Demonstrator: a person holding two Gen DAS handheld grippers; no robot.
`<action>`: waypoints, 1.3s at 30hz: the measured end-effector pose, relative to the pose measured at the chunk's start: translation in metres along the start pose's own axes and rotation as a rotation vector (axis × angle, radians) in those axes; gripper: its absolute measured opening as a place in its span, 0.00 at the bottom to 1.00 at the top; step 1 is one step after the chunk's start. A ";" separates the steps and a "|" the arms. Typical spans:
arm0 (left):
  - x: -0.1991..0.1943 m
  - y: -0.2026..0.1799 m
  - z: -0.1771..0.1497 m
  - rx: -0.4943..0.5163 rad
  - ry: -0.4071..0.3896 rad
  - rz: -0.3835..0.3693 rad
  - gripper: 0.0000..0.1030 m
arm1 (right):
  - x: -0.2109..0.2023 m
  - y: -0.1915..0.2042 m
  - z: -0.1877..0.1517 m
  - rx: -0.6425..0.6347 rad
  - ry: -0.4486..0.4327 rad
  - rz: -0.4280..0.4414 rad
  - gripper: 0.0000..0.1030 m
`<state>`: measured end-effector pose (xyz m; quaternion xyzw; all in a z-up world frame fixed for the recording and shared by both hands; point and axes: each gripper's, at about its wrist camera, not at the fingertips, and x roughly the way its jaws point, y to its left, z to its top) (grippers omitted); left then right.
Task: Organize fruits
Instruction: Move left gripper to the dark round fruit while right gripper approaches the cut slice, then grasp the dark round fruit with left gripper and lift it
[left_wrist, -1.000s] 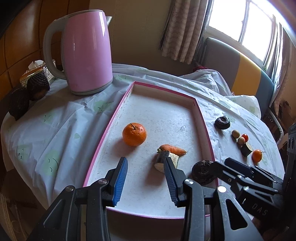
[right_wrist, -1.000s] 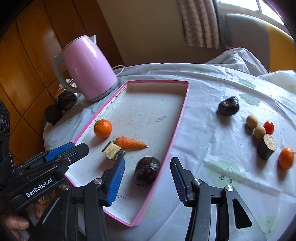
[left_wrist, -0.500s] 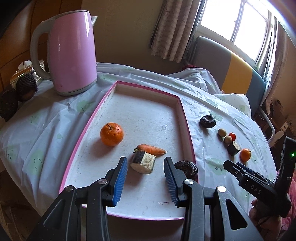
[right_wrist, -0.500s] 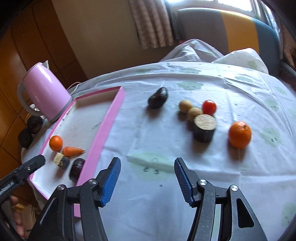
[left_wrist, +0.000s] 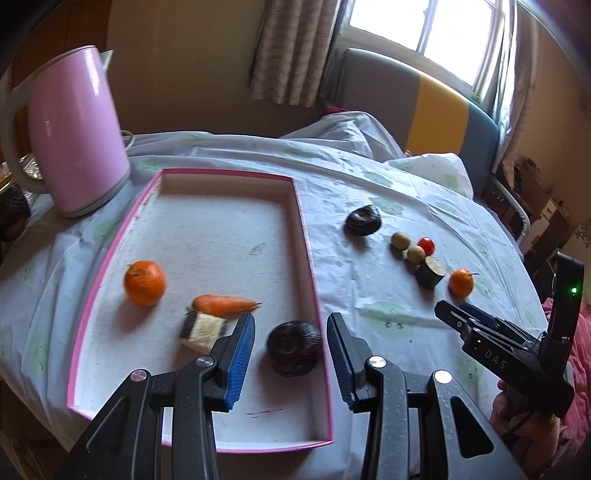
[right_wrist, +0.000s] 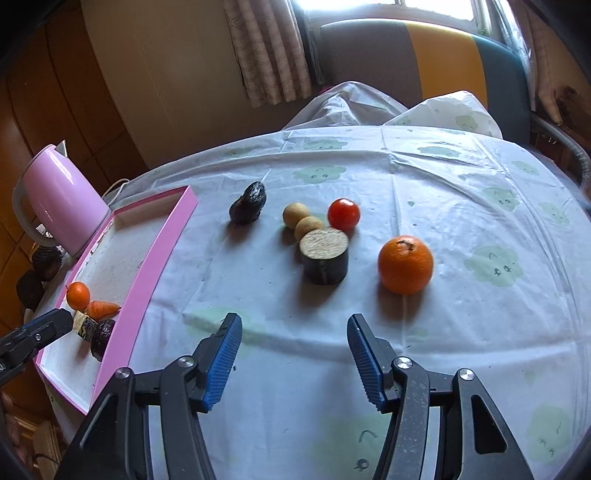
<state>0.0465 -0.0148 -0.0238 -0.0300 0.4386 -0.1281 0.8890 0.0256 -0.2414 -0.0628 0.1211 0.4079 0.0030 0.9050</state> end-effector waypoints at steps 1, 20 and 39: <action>0.002 -0.004 0.001 0.010 0.002 -0.003 0.40 | -0.001 -0.002 0.001 -0.001 -0.003 0.002 0.46; 0.037 -0.039 0.032 0.045 0.044 -0.058 0.40 | 0.060 0.003 0.073 -0.221 0.047 0.035 0.33; 0.106 -0.063 0.080 -0.053 0.164 -0.122 0.47 | 0.076 -0.008 0.067 -0.275 0.047 0.072 0.26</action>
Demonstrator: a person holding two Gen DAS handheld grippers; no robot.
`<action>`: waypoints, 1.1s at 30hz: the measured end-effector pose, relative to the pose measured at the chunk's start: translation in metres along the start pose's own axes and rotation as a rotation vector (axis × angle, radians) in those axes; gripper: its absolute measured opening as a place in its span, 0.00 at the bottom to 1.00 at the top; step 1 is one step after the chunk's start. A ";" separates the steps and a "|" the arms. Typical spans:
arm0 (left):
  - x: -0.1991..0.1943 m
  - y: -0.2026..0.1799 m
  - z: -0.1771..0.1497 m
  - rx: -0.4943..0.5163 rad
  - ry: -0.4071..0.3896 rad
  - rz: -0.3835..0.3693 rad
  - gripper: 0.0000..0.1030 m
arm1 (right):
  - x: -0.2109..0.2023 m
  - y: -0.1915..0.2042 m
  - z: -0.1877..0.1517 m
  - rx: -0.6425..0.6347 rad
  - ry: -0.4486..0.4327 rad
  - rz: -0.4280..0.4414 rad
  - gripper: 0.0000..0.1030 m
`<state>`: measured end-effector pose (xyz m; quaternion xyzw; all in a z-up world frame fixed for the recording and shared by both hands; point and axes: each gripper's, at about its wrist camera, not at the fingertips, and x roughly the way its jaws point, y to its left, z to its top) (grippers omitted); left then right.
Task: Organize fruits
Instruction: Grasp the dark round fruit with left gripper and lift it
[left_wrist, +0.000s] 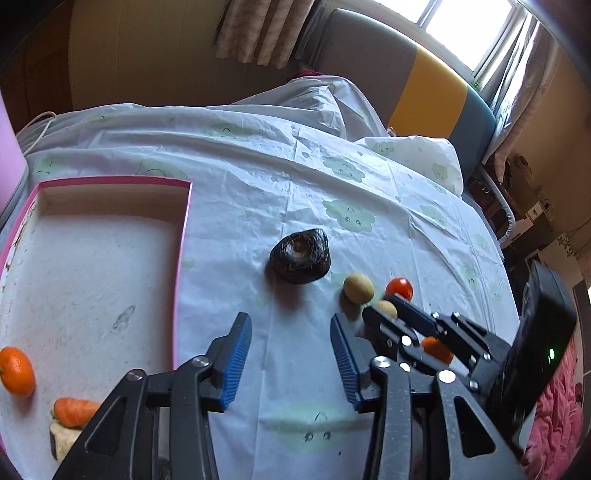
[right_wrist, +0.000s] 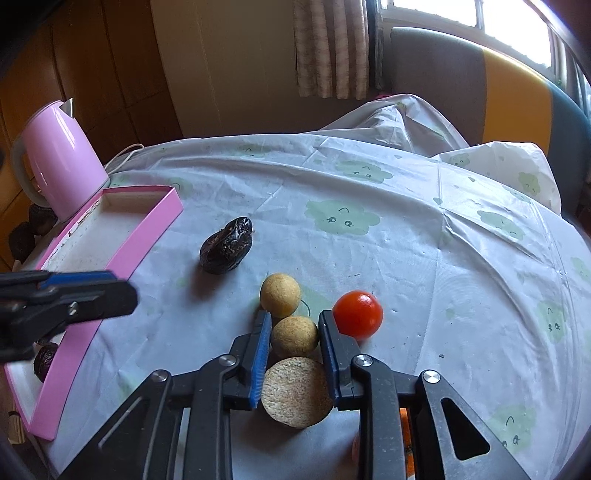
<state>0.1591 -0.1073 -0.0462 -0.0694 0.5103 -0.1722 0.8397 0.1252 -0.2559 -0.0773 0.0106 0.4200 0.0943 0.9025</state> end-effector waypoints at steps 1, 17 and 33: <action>0.003 -0.002 0.003 -0.002 -0.001 -0.008 0.48 | 0.000 0.000 0.000 0.000 -0.001 0.001 0.26; 0.065 -0.012 0.036 -0.036 0.047 0.061 0.54 | -0.003 -0.006 -0.003 0.021 -0.024 0.026 0.26; 0.023 -0.010 0.000 0.032 -0.036 0.076 0.47 | -0.002 0.004 -0.004 -0.024 -0.022 -0.027 0.26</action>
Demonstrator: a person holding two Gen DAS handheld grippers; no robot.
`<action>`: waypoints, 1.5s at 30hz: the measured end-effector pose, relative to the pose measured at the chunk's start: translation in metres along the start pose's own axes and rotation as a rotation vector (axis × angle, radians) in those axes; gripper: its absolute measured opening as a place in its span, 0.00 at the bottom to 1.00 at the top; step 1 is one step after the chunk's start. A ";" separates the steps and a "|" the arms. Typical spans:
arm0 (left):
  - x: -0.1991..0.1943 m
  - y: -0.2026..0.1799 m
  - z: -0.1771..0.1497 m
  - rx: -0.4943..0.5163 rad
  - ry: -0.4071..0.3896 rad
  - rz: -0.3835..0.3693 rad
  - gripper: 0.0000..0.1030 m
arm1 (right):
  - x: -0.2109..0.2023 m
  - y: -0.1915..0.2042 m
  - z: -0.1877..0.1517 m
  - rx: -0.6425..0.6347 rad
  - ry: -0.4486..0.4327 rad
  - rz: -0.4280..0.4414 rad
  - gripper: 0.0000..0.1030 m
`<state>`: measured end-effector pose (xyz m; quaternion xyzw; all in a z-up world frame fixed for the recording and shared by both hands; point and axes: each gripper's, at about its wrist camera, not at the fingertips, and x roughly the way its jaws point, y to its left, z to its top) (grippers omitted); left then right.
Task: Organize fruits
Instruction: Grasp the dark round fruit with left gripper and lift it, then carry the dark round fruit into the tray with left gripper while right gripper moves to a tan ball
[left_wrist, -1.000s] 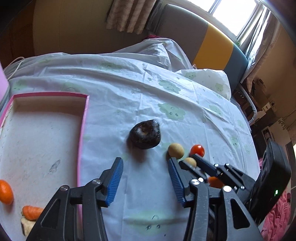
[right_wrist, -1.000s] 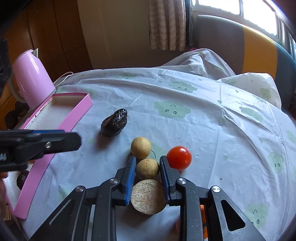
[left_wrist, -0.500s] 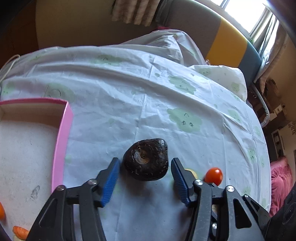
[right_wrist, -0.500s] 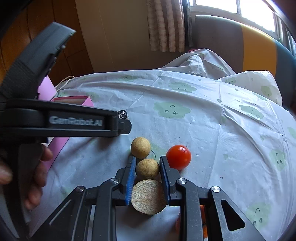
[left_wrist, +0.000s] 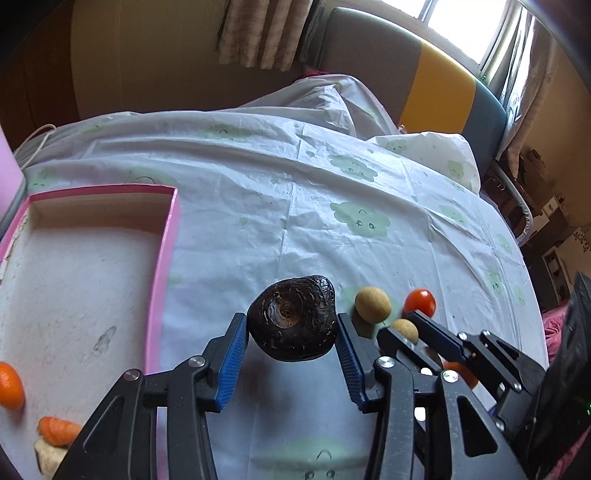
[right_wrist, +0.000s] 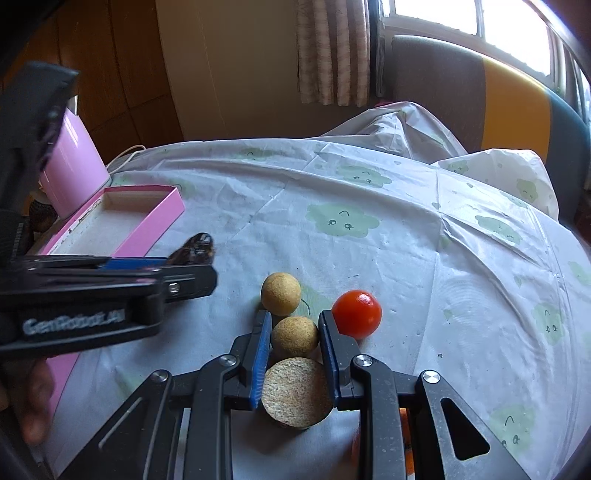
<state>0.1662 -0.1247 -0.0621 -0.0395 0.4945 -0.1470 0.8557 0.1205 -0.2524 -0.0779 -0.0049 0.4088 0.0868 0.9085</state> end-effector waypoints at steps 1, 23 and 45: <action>-0.005 0.001 -0.002 0.000 -0.007 0.000 0.47 | 0.000 0.002 0.000 -0.009 0.002 -0.009 0.26; -0.091 0.058 -0.035 -0.030 -0.171 0.054 0.47 | -0.016 0.081 -0.005 -0.142 0.000 -0.023 0.25; -0.078 0.152 -0.023 -0.167 -0.134 0.040 0.47 | -0.006 0.083 -0.027 -0.027 0.031 0.031 0.25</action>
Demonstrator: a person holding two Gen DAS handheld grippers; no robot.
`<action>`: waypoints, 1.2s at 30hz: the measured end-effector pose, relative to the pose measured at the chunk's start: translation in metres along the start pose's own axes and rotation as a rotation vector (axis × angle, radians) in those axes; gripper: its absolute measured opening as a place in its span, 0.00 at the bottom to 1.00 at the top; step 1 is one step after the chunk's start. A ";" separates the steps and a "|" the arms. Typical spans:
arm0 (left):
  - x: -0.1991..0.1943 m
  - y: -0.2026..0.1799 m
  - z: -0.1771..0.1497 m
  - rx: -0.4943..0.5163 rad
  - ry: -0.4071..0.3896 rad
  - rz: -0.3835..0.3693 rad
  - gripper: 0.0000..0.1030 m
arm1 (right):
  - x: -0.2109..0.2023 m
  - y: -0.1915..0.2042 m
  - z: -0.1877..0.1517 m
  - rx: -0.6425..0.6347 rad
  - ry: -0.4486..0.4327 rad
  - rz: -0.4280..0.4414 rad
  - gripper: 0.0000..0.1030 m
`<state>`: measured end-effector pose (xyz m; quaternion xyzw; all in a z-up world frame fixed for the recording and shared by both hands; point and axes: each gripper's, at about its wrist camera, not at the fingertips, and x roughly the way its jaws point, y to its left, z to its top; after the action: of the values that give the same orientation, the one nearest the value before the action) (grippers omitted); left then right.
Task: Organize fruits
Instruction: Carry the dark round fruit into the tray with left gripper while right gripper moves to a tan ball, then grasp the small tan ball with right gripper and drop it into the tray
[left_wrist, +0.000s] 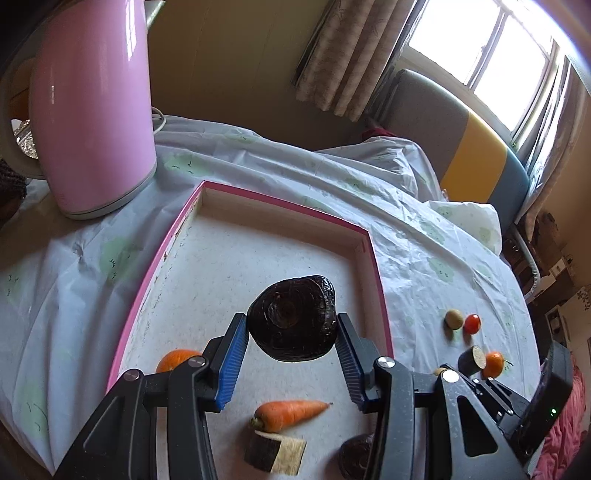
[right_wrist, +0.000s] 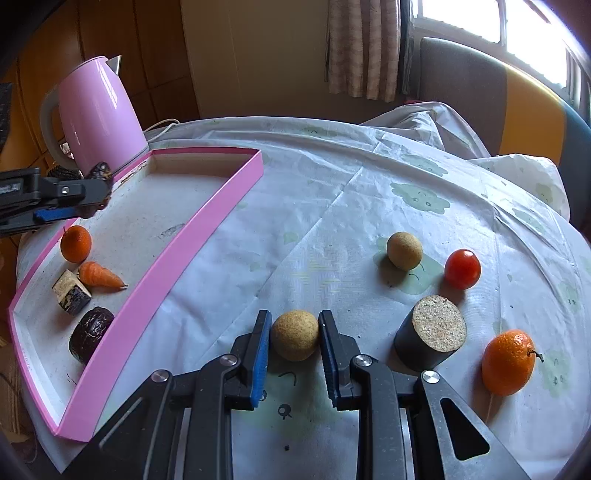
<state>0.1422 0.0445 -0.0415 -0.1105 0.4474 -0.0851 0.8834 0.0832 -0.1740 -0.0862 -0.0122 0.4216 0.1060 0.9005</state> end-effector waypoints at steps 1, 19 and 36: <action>0.004 -0.002 0.000 0.011 0.006 0.005 0.47 | 0.000 0.000 0.000 -0.001 0.000 -0.002 0.25; -0.001 -0.007 -0.022 0.033 0.037 0.063 0.54 | 0.000 -0.002 0.000 0.012 -0.002 0.009 0.25; -0.055 0.010 -0.060 0.021 -0.050 0.158 0.54 | -0.001 0.005 0.000 -0.021 -0.009 -0.032 0.25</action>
<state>0.0624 0.0604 -0.0363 -0.0678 0.4315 -0.0172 0.8994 0.0812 -0.1695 -0.0852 -0.0277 0.4163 0.0962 0.9037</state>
